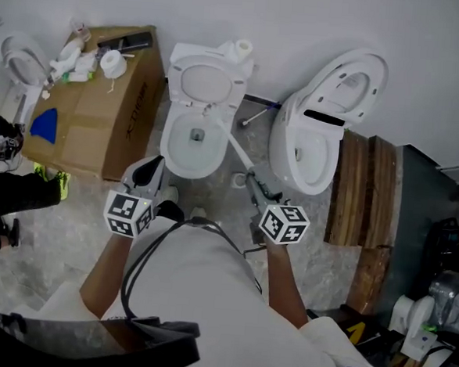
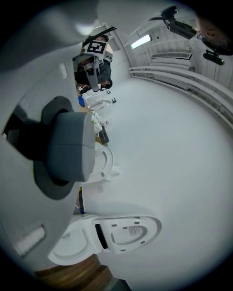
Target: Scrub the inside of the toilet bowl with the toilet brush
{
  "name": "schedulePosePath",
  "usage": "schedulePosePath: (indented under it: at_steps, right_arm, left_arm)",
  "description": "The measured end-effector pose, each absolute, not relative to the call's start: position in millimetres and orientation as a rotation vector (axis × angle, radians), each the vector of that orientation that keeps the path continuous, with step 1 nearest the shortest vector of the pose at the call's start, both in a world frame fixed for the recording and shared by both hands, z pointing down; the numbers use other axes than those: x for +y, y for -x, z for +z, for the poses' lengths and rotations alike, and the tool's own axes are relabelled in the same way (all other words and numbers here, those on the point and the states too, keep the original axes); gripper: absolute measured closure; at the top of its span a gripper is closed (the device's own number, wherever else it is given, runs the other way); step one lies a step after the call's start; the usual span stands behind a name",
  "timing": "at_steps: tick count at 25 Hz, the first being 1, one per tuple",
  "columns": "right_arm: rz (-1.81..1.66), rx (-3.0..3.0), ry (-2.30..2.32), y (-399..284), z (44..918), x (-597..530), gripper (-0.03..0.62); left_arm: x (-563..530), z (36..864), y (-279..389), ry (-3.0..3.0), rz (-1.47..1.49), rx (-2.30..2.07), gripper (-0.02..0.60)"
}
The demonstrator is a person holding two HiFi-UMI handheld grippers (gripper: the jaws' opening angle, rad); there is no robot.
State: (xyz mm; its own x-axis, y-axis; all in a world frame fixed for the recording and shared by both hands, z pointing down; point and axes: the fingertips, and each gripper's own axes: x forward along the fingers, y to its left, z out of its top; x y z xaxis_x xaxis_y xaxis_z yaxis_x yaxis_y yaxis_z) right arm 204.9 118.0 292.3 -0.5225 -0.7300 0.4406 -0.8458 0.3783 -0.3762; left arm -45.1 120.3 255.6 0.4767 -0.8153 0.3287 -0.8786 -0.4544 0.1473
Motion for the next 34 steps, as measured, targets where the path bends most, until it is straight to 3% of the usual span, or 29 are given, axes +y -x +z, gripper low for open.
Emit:
schedulePosePath:
  at_steps: [34]
  right_arm:
    - [0.785, -2.422, -1.547, -176, 248, 146, 0.448]
  left_arm:
    - [111, 227, 64, -2.553, 0.315, -1.303, 0.592]
